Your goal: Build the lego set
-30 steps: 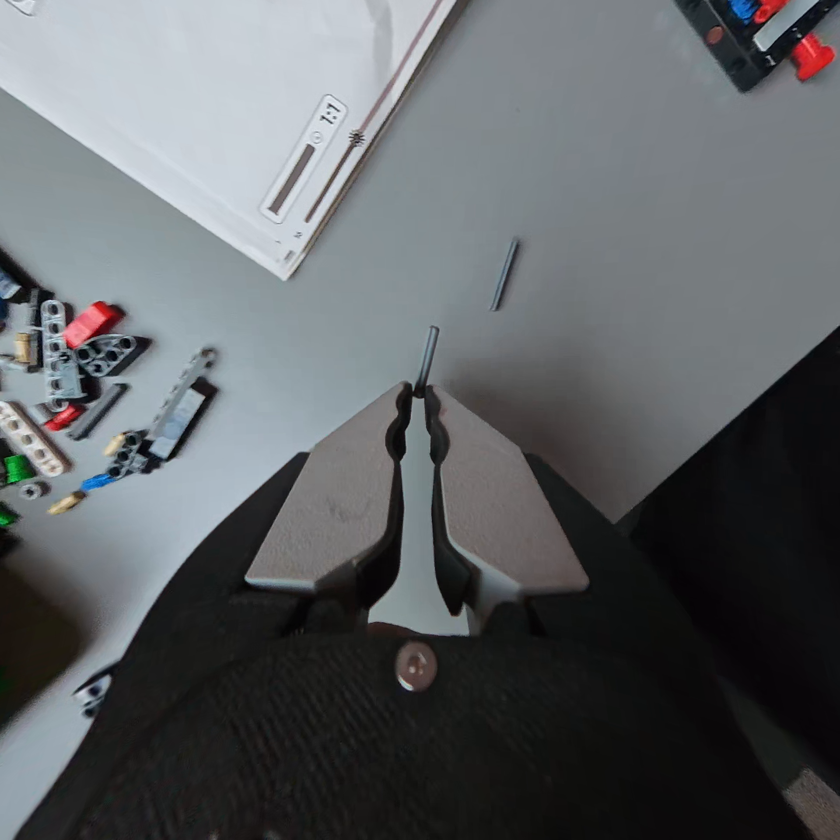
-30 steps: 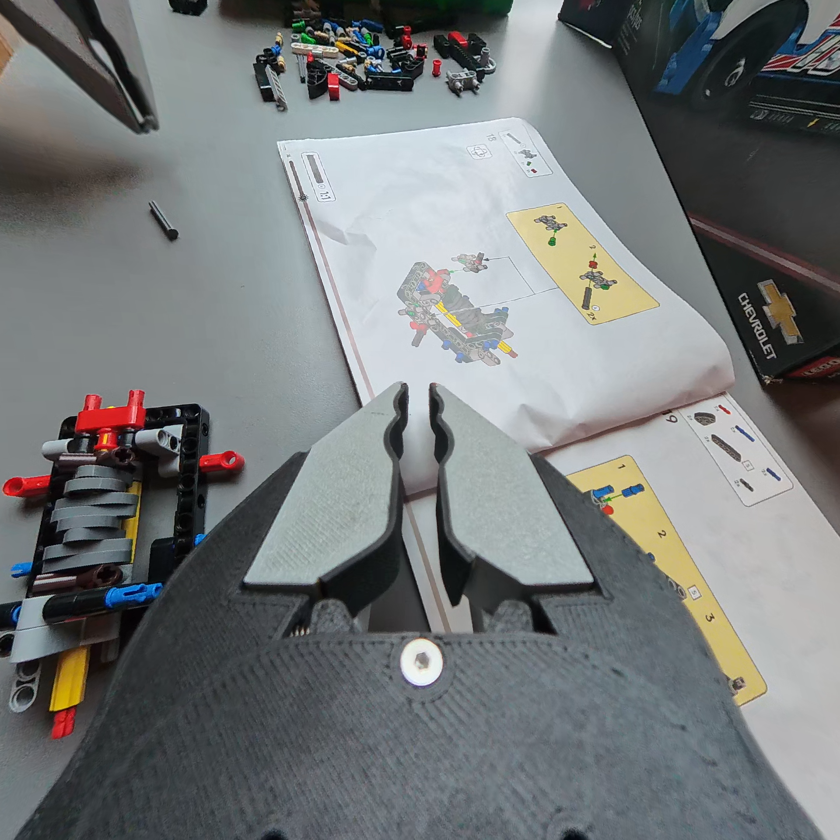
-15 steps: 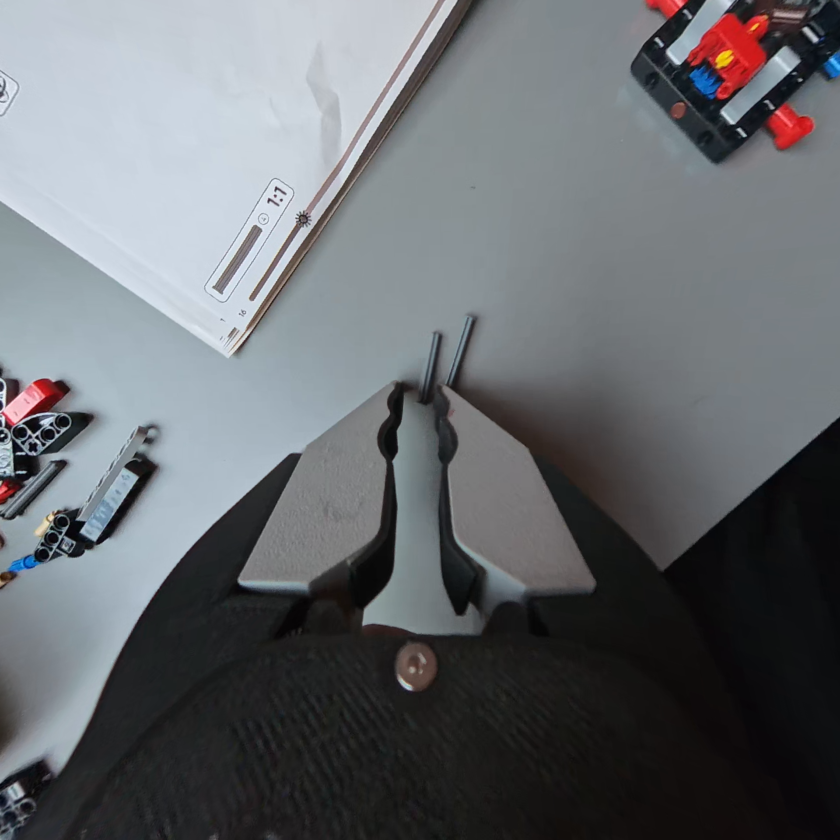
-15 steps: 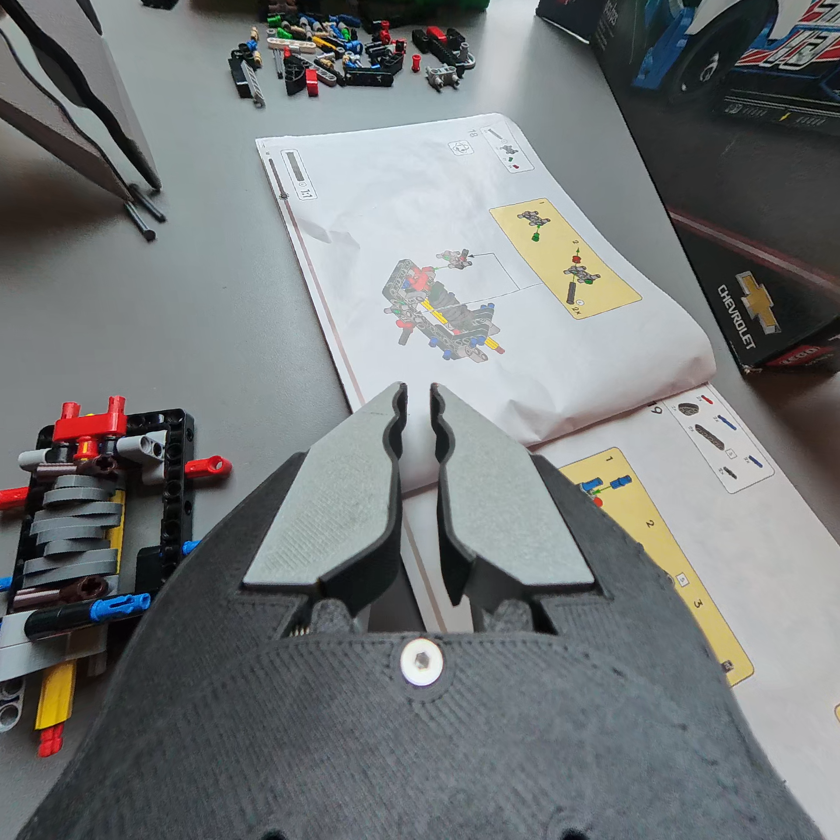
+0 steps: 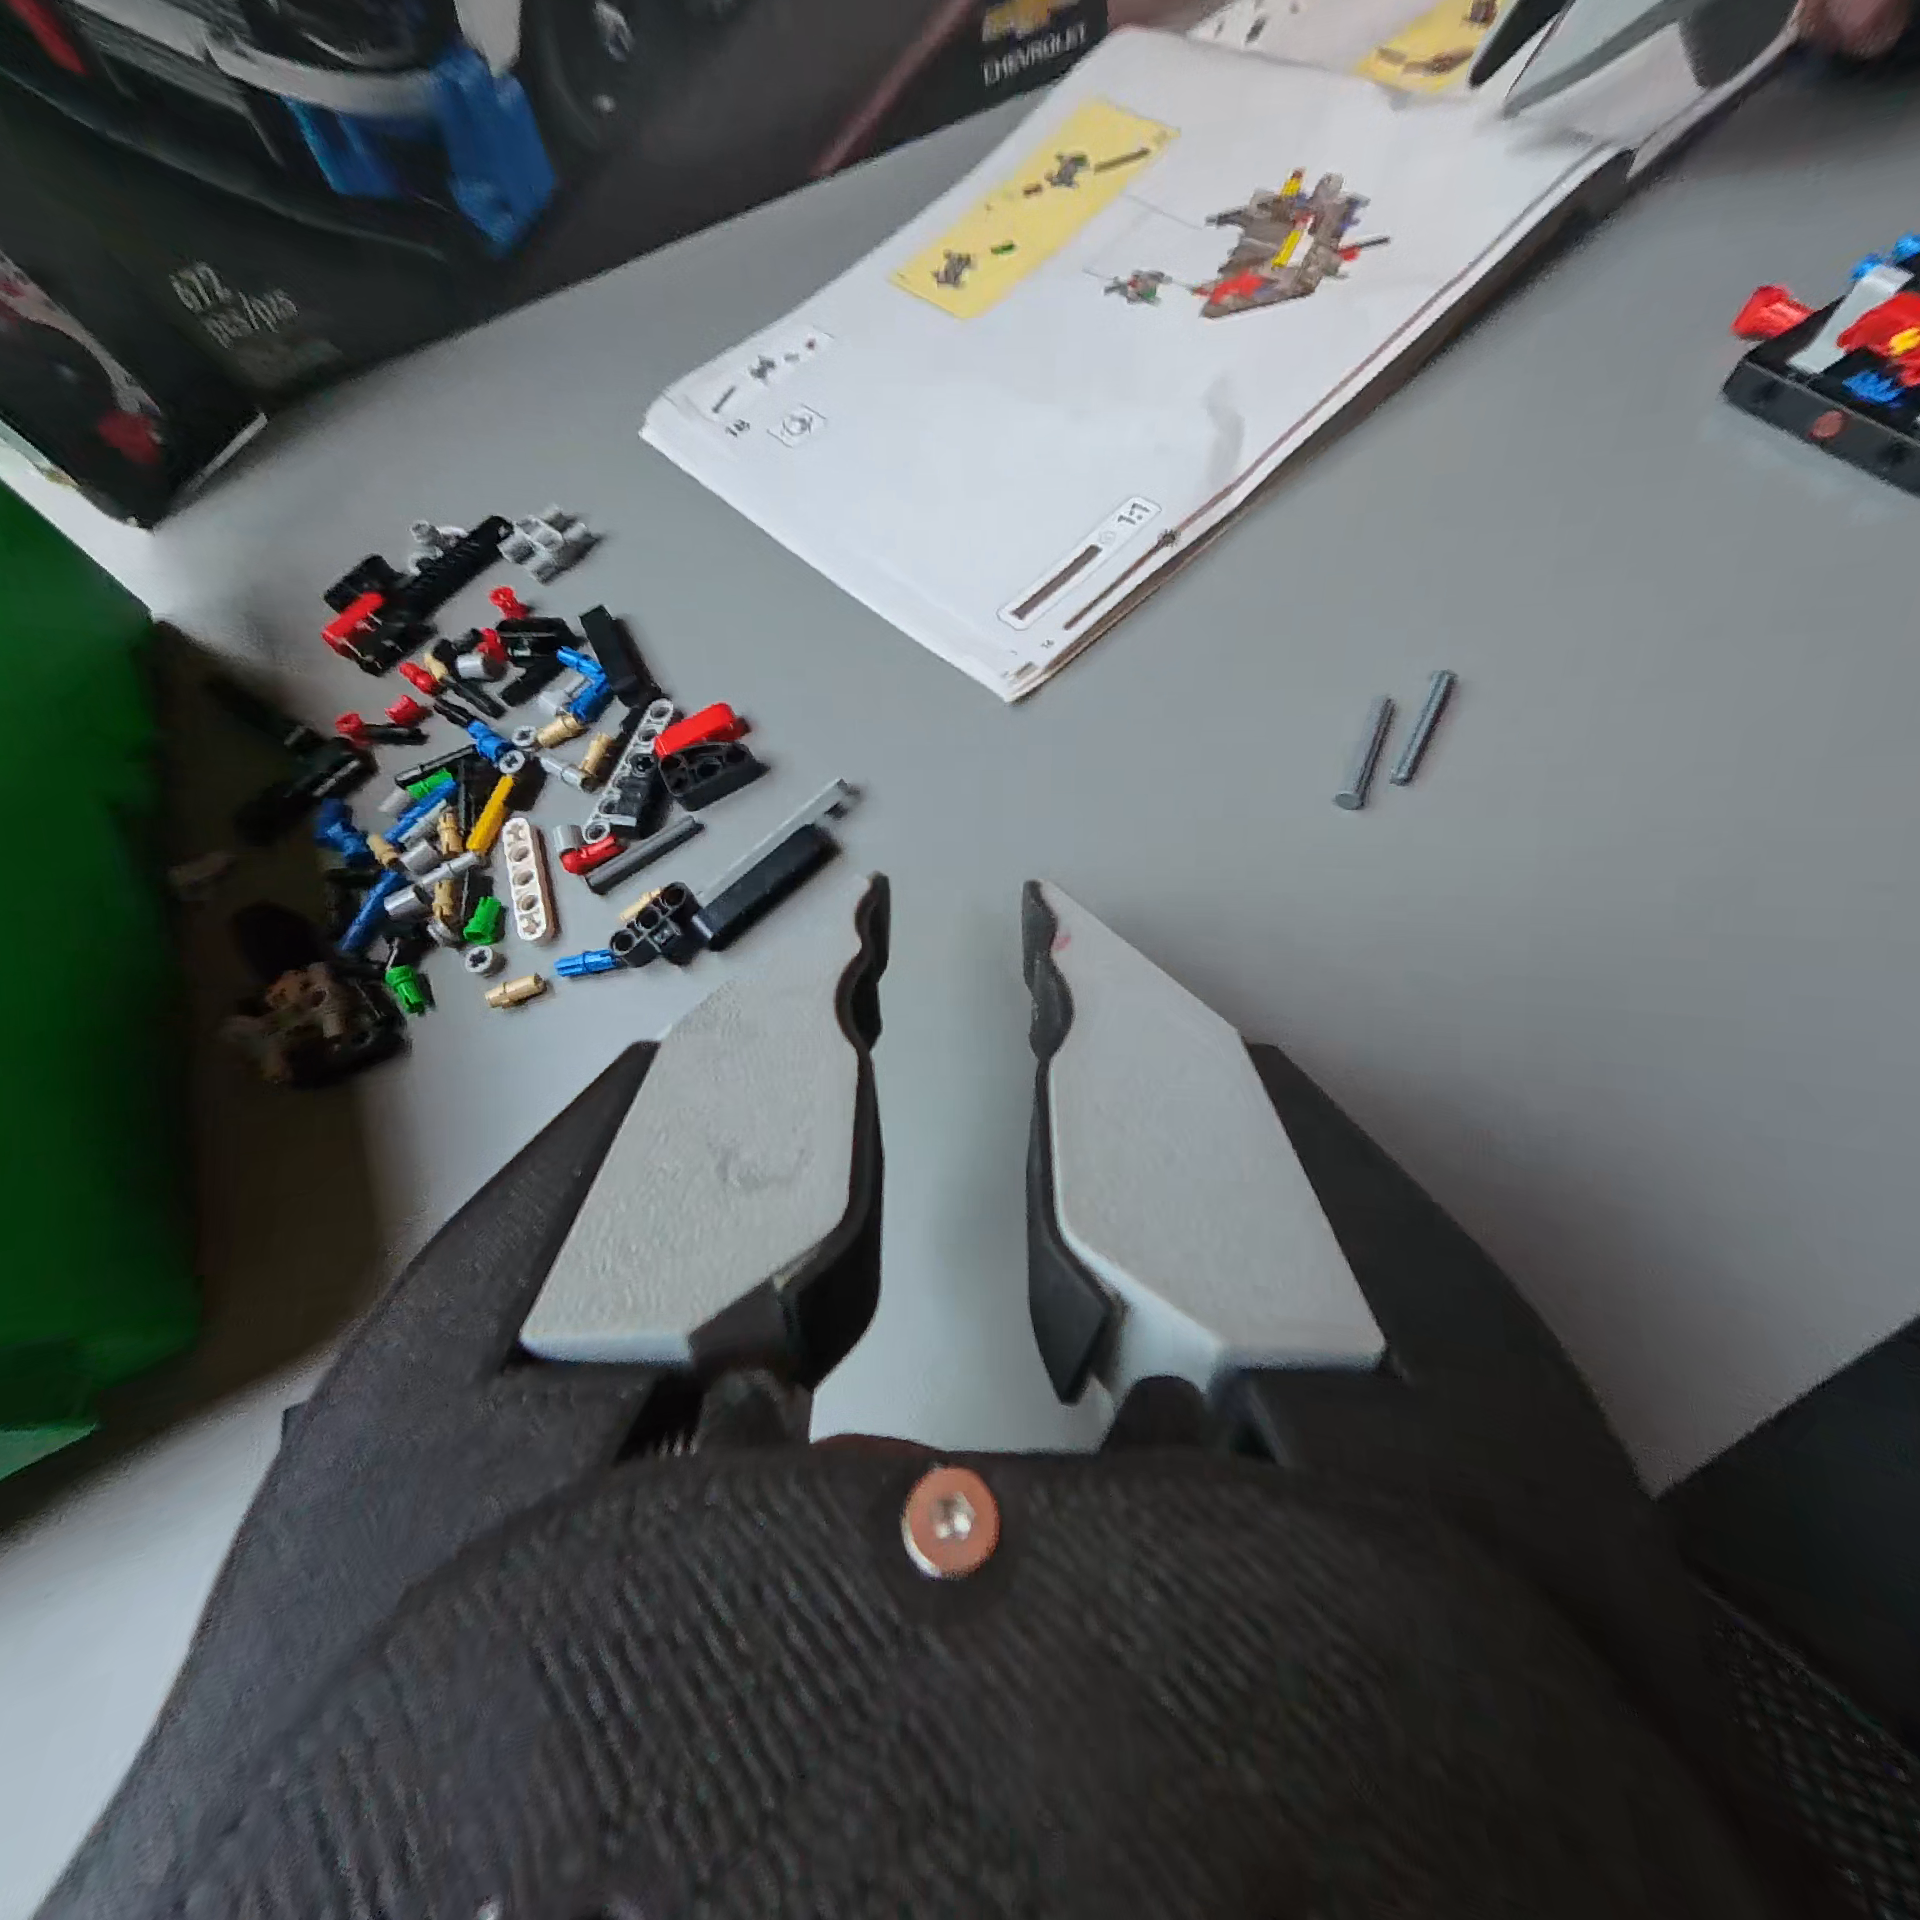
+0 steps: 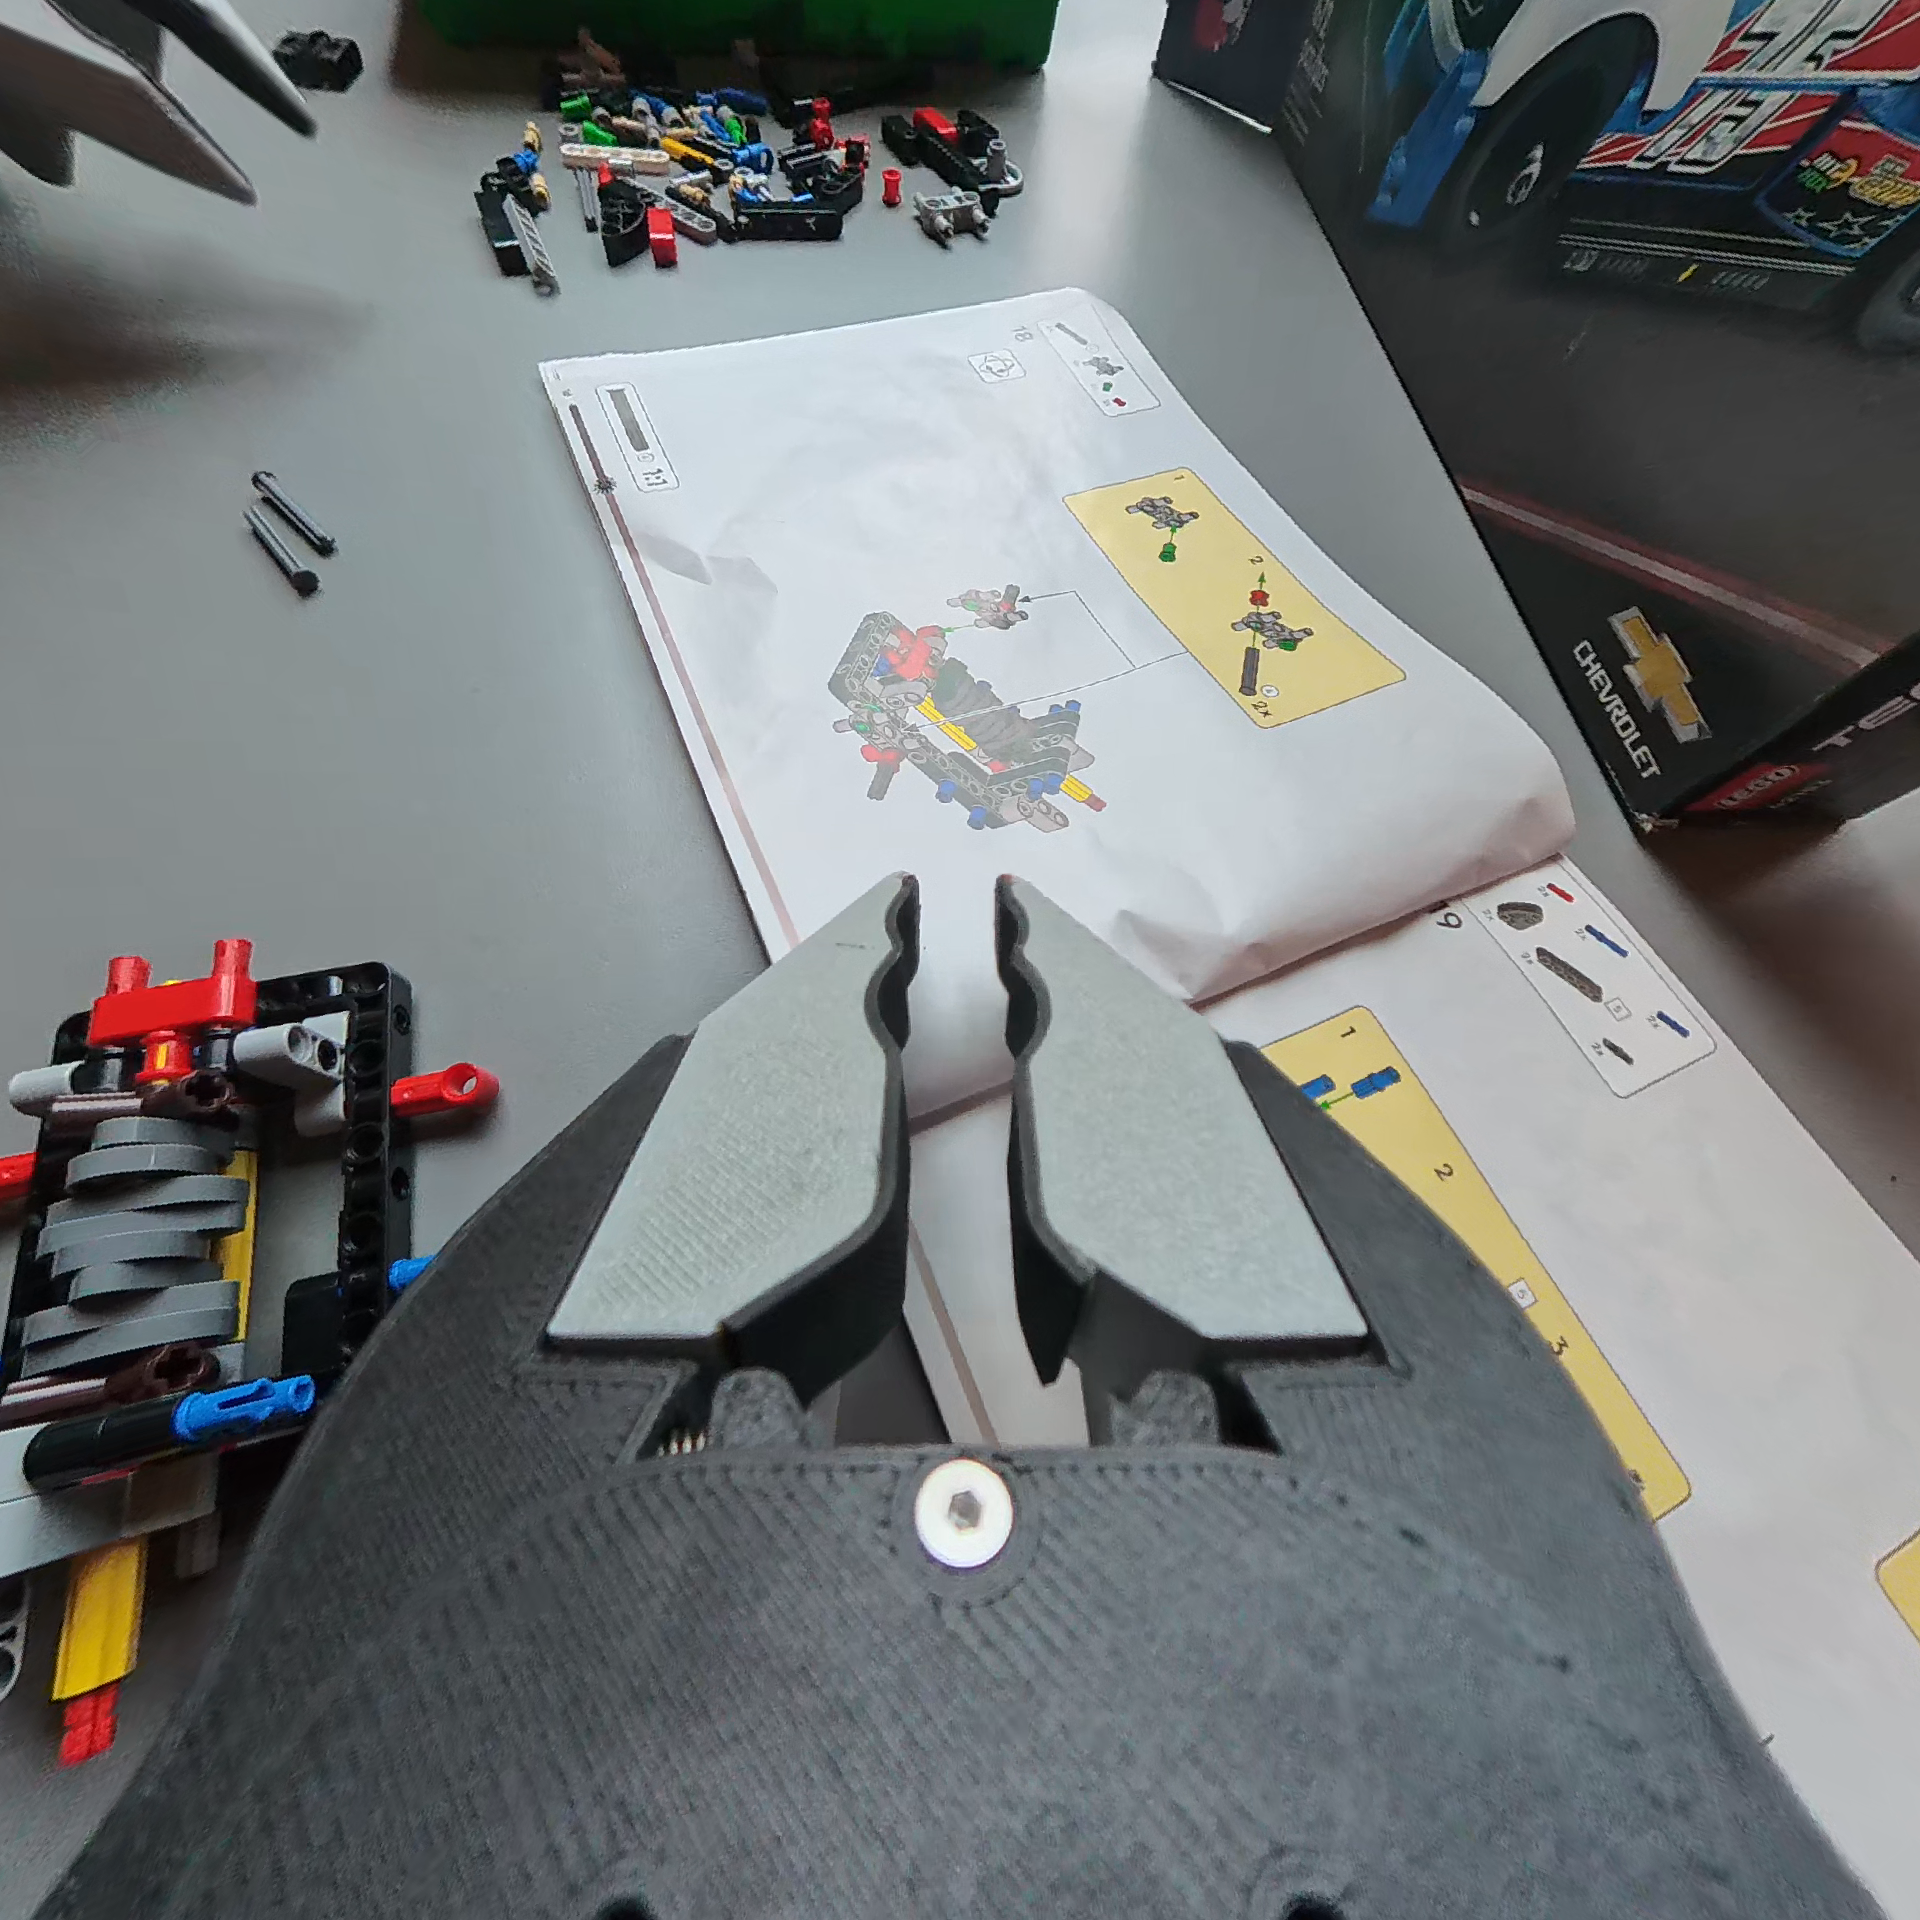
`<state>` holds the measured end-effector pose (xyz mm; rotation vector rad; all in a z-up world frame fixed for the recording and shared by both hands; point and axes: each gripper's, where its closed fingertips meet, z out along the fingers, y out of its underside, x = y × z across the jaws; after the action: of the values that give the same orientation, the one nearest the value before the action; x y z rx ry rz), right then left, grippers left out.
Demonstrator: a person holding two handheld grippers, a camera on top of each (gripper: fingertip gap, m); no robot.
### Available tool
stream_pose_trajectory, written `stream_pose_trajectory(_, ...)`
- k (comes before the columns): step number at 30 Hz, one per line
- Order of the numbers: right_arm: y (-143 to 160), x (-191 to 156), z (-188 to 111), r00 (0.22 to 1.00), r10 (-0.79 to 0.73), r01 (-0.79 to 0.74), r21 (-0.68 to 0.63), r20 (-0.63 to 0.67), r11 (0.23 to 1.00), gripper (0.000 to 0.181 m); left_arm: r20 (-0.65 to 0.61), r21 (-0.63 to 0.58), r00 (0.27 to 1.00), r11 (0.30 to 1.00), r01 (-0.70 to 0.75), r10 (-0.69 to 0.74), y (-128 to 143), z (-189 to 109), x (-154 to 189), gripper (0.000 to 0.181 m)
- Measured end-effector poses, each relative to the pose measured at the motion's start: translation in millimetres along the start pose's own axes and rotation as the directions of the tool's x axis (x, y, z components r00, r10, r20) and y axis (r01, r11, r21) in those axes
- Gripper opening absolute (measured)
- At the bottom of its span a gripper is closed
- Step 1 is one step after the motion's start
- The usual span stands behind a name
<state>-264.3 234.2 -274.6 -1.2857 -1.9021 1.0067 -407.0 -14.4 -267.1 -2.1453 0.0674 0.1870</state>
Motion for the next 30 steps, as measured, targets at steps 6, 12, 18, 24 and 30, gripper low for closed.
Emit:
stream_pose_trajectory(6, -0.2, 3.0, -0.4, 1.0, 0.025, -0.025, 0.003, 0.001, 1.0, 0.013, 0.052, 0.162, 0.993, 0.98, -0.118, 0.11, -20.1, -3.9, -3.0, 0.018)
stream_pose_trajectory(12, 1.6, 3.4, 1.1, 0.999, 0.035, -0.035, -0.012, 0.006, 0.999, 0.015, -0.044, 0.175, 0.989, 0.975, -0.134, 0.144, -24.1, 5.3, 7.8, 0.011)
stream_pose_trajectory(18, 2.3, 2.2, 1.9, 0.999, 0.038, -0.038, -0.018, 0.02, 0.999, 0.015, -0.085, 0.226, 0.993, 0.972, -0.059, 0.08, -30.0, -0.7, 3.0, 0.016)
stream_pose_trajectory(24, 2.8, 0.1, 2.4, 0.999, 0.037, -0.036, -0.023, 0.036, 0.999, 0.015, -0.072, 0.183, 0.993, 0.98, -0.082, 0.097, -25.7, 5.1, 3.7, 0.018)
stream_pose_trajectory(30, 3.2, -1.6, 2.8, 0.999, 0.027, -0.026, -0.027, 0.043, 0.999, 0.015, -0.075, 0.167, 0.993, 0.983, -0.076, 0.09, -24.1, 7.0, 3.0, 0.019)
